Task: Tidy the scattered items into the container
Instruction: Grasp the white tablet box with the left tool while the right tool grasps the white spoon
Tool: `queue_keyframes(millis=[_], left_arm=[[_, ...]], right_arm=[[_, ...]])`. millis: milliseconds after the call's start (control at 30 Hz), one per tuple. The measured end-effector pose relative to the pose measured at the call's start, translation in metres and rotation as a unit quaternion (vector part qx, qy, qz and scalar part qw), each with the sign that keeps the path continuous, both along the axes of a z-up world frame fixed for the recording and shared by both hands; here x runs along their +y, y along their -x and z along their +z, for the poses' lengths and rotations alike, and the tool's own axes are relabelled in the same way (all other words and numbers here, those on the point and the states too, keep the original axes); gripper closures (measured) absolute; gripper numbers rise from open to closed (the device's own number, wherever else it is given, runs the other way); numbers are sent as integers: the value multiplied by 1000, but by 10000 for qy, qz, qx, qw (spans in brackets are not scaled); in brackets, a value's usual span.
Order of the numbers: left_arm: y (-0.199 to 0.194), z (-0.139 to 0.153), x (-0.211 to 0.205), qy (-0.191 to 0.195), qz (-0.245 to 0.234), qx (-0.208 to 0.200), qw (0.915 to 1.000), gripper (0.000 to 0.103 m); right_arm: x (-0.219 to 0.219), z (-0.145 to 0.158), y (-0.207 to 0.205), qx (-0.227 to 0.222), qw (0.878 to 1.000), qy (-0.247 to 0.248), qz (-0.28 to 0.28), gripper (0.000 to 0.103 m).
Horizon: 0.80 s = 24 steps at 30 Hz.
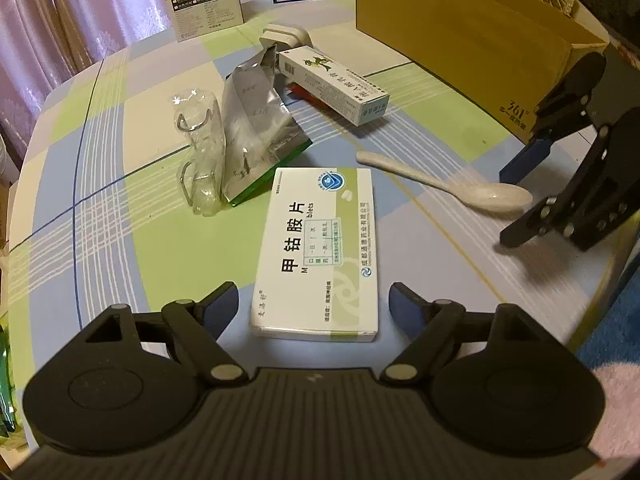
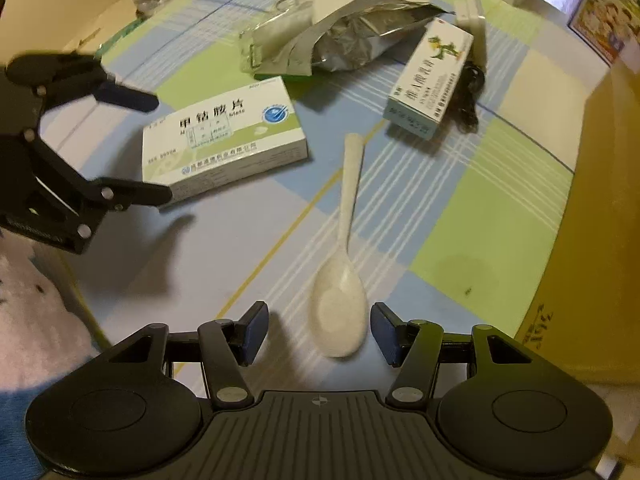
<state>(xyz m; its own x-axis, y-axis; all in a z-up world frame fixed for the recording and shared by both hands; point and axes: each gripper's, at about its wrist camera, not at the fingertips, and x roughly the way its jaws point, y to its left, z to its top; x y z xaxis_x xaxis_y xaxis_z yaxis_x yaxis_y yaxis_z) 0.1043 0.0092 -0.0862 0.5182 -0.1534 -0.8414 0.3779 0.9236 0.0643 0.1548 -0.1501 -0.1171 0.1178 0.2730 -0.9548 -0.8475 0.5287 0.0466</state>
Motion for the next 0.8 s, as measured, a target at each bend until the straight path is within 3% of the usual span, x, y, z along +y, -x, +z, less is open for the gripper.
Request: queue_keyframes(millis=[267,433,800], left_arm=[[-5,-3,-2,24,-18,24,10000,22],[-12,-6,-4,71,-21,39,10000,22],[-30,-7,-13,139,-127,115,9998,22]], right_arm=[[-4,-3,-9,-65,9998,-127,-168,51],[-5,-1,-8,-159,9995,-172,-214,74],[-10,4,-7,-34,9988,-325,-378,75]])
